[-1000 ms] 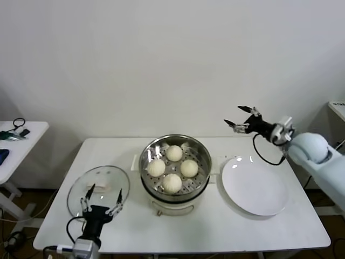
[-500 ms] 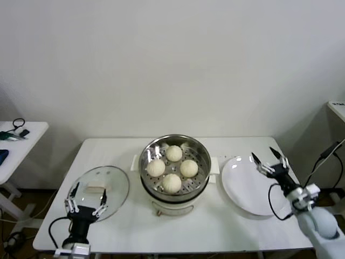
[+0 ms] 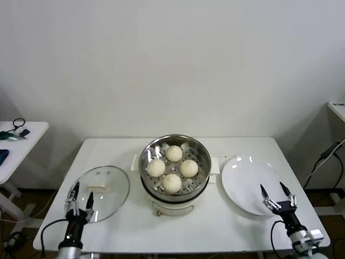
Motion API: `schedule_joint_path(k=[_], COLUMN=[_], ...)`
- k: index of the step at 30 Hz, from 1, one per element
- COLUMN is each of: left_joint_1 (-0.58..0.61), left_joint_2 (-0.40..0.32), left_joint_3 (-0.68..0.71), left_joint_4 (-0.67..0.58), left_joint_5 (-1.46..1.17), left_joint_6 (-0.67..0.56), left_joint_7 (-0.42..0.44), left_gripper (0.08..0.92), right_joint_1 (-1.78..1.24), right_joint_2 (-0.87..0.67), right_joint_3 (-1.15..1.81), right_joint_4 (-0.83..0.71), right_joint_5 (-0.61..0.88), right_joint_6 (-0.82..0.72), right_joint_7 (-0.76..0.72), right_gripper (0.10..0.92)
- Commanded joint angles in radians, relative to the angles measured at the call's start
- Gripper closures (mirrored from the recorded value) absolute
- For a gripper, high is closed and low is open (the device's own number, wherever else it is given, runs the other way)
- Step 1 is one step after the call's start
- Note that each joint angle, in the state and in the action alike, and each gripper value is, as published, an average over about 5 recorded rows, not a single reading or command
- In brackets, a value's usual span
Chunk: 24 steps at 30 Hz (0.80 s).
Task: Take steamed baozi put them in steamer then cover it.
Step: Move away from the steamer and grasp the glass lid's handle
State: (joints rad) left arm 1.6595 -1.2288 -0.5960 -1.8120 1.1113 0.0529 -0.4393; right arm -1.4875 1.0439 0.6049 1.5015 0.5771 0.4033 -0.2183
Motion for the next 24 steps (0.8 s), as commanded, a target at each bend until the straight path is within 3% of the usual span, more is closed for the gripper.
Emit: schedule_joint_path(k=[1,24], left_joint_1=[-0.116,-0.394], left_joint_2=[0.036,0.033], left_joint_3=[0.006,0.056], left_joint_4=[0.309,0.460], left_joint_5=[0.339,0.167], left_joint_6=[0.002,0.025], left_joint_7=[-0.059,0.034], left_gripper=[0.177,0.177], right_joint_1=[-0.074,-0.119], right_joint_2=[0.063,0.078], right_joint_3=[0.037,0.054], right_joint_4=[-0.007,-0.007], right_joint_5=[-0.043,-0.056], right_joint_6=[0.038,0.050], right_joint_7=[0.008,0.003], right_gripper=[0.203,0.203])
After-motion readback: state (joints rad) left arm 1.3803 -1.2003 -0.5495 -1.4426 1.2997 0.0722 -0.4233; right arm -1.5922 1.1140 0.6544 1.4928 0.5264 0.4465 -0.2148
